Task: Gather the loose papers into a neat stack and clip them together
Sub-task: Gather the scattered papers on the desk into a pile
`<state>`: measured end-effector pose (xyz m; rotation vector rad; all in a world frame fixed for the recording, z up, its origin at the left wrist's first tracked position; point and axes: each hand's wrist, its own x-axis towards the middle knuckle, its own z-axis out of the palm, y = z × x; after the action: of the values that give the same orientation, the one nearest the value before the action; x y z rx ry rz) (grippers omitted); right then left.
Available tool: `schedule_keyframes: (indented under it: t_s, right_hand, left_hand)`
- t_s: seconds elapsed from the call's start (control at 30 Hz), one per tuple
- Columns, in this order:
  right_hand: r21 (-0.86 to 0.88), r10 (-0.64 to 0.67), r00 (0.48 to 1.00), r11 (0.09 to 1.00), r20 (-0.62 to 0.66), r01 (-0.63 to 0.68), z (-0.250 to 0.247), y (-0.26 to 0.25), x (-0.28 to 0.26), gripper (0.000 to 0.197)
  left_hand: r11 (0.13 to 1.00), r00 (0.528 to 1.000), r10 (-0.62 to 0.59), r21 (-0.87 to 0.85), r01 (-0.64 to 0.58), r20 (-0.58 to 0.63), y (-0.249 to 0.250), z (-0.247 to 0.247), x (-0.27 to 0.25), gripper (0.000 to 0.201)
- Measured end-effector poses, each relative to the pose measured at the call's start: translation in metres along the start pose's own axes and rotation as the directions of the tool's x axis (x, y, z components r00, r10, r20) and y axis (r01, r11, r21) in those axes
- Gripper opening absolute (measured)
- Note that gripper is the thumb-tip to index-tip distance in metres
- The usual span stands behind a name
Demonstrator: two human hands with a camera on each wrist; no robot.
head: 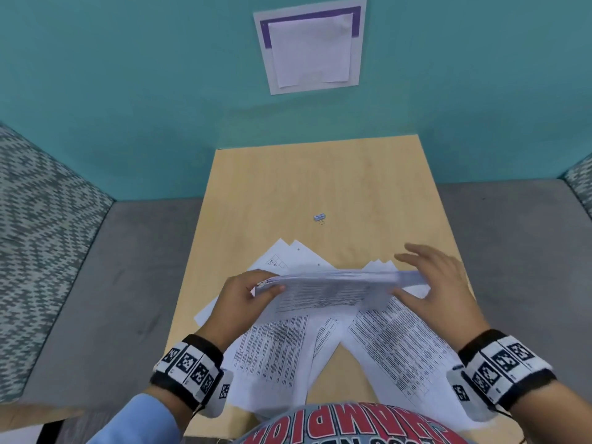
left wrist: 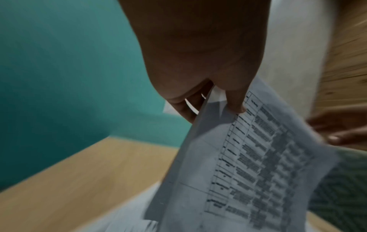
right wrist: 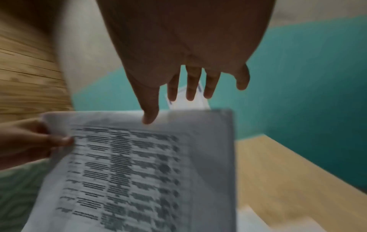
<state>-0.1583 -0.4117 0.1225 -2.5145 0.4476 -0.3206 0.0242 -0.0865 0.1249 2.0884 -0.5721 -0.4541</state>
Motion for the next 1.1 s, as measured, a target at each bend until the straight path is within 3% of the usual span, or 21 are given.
schedule_keyframes:
  t_s: [0.13, 0.2, 0.27, 0.3, 0.4, 0.5, 0.6, 0.67, 0.73, 0.77, 0.83, 0.93, 1.0, 1.1]
  right_hand:
    - [0.066, -0.214, 0.960, 0.976, 0.178, 0.205, 0.002, -0.064, 0.015, 0.072]
    - [0.146, -0.225, 0.949, 0.970, 0.220, 0.196, 0.013, -0.085, 0.020, 0.050]
    - [0.222, -0.192, 0.949, 0.965, 0.252, 0.136, 0.015, -0.092, 0.025, 0.014]
    - [0.245, -0.168, 0.948, 0.964, 0.270, 0.101, 0.013, -0.092, 0.025, 0.010]
    - [0.389, -0.079, 0.961, 0.921, 0.264, -0.031, -0.002, -0.090, 0.021, 0.014]
    - [0.582, 0.025, 0.978, 0.801, 0.205, -0.143, -0.024, -0.088, 0.016, 0.015]
    - [0.726, 0.088, 0.993, 0.677, 0.080, -0.118, -0.044, -0.091, 0.010, 0.012]
    - [0.782, 0.120, 0.992, 0.615, 0.036, -0.103, -0.050, -0.093, 0.007, 0.015]
    - [0.775, 0.132, 0.988, 0.615, 0.082, -0.146, -0.045, -0.088, 0.004, 0.022]
    - [0.729, 0.124, 0.986, 0.664, 0.110, -0.165, -0.036, -0.082, 0.003, 0.024]
    - [0.647, 0.153, 0.971, 0.725, 0.183, -0.236, -0.014, -0.070, -0.002, 0.021]
    - [0.644, 0.242, 0.948, 0.695, 0.208, -0.319, 0.004, -0.063, -0.003, 0.009]
    - [0.663, 0.233, 0.957, 0.692, 0.170, -0.286, -0.001, -0.070, 0.001, 0.009]
    - [0.758, 0.210, 0.971, 0.614, 0.112, -0.220, -0.018, -0.083, 0.004, 0.009]
  left_hand:
    - [0.946, 0.959, 0.270, 0.160, -0.281, 0.083, 0.053, -0.003, -0.001, 0.007]
    - [0.902, 0.930, 0.329, 0.237, -0.361, 0.162, 0.072, 0.001, -0.002, 0.013]
    - [0.910, 0.937, 0.285, 0.252, -0.330, 0.200, 0.079, 0.002, -0.001, 0.015]
    - [0.938, 0.952, 0.215, 0.226, -0.263, 0.218, 0.077, -0.001, 0.000, 0.017]
    - [0.980, 0.963, 0.008, 0.187, -0.061, 0.269, 0.057, -0.018, -0.002, 0.018]
    - [0.999, 0.977, -0.039, 0.000, 0.039, 0.211, 0.051, -0.034, -0.009, 0.016]
    - [0.932, 0.996, 0.062, -0.362, -0.033, 0.070, 0.067, -0.038, -0.014, 0.021]
    - [0.848, 0.994, 0.085, -0.529, -0.036, 0.068, 0.078, -0.033, -0.016, 0.024]
    - [0.864, 0.991, 0.076, -0.503, -0.008, 0.114, 0.075, -0.017, -0.017, 0.034]
    - [0.898, 0.990, 0.051, -0.440, 0.012, 0.131, 0.071, -0.007, -0.017, 0.035]
    - [0.939, 0.989, -0.022, -0.336, 0.070, 0.145, 0.061, 0.016, -0.015, 0.028]
    - [0.928, 0.989, -0.137, -0.341, 0.149, 0.061, 0.058, 0.035, -0.014, 0.014]
    - [0.919, 0.993, -0.113, -0.381, 0.096, -0.022, 0.066, 0.035, -0.012, 0.008]
    - [0.884, 0.988, -0.013, -0.464, -0.060, -0.152, 0.085, 0.027, -0.014, 0.007]
